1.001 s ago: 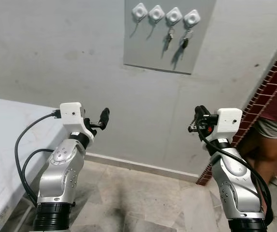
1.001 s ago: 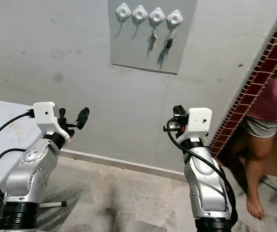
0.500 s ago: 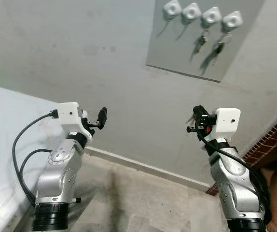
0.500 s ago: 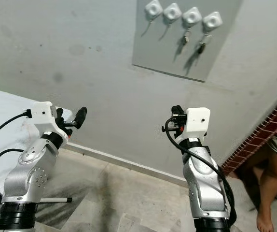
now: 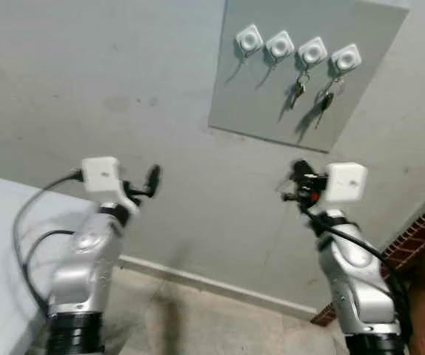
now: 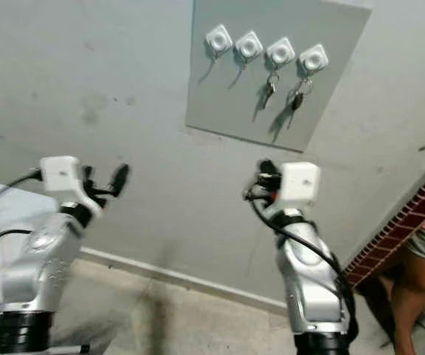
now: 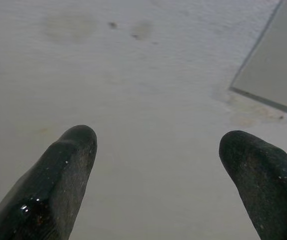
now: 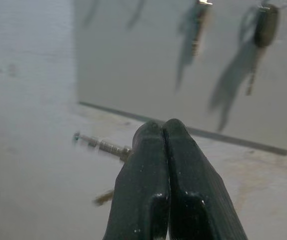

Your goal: Hang keys on a hook

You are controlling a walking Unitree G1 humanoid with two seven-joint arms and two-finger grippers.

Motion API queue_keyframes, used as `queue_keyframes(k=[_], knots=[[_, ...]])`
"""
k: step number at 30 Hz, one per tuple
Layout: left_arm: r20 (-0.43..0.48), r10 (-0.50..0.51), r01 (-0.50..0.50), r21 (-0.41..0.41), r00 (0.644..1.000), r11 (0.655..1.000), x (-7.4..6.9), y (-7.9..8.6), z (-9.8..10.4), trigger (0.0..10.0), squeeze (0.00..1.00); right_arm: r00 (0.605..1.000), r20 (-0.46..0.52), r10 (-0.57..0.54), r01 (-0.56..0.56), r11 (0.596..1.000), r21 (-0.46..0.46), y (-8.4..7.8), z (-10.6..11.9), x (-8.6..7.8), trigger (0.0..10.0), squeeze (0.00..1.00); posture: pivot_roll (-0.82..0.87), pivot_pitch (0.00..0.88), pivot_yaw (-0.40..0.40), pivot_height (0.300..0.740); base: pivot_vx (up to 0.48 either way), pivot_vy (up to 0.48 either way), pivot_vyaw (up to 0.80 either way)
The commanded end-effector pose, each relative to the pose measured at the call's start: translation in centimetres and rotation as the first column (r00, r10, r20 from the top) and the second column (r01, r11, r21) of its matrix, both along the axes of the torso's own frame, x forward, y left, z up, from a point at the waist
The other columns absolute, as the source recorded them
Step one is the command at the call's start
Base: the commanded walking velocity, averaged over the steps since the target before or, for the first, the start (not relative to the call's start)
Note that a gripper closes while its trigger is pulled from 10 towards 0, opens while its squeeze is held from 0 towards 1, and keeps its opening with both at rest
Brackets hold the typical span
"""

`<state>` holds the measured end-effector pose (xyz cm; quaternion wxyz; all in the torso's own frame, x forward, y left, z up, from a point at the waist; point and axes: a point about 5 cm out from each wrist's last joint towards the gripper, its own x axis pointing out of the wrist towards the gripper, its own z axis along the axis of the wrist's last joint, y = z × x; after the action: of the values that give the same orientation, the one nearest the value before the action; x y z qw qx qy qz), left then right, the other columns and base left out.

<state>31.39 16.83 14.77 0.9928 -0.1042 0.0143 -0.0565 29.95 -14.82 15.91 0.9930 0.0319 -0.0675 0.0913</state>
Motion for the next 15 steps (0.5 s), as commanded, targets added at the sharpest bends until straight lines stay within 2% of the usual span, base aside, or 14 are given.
queue_keyframes(k=[1,6,13,15], knots=[[0.015,-0.043,0.043,-0.008,0.999,0.999,0.17,-1.32,0.41,10.0,0.0,1.0,0.006,-0.024,0.024,1.0,-0.002,-0.94,0.28,-0.01,10.0,0.0,-0.05,0.012,-0.067,0.74,0.442,0.0,0.0],[0.008,-0.041,0.041,-0.02,0.999,0.999,0.28,-1.43,0.42,10.0,0.0,1.0,0.006,-0.023,0.023,1.0,-0.003,-0.93,0.25,-0.04,10.0,0.0,-0.05,0.008,-0.066,0.74,0.346,0.0,0.0],[0.014,0.002,-0.003,0.029,1.0,1.0,0.5,-1.4,0.45,10.0,0.0,1.0,0.008,-0.014,0.014,1.0,-0.008,-0.8,0.29,-0.06,10.0,0.0,-0.05,0.0,-0.067,0.74,0.0,0.0,0.0],[0.006,0.003,-0.003,0.01,1.0,1.0,0.52,-1.49,0.38,10.0,0.0,1.0,0.009,-0.01,0.01,1.0,-0.008,-0.79,0.31,-0.08,10.0,0.0,-0.05,0.0,-0.067,0.74,0.0,0.0,0.0]])
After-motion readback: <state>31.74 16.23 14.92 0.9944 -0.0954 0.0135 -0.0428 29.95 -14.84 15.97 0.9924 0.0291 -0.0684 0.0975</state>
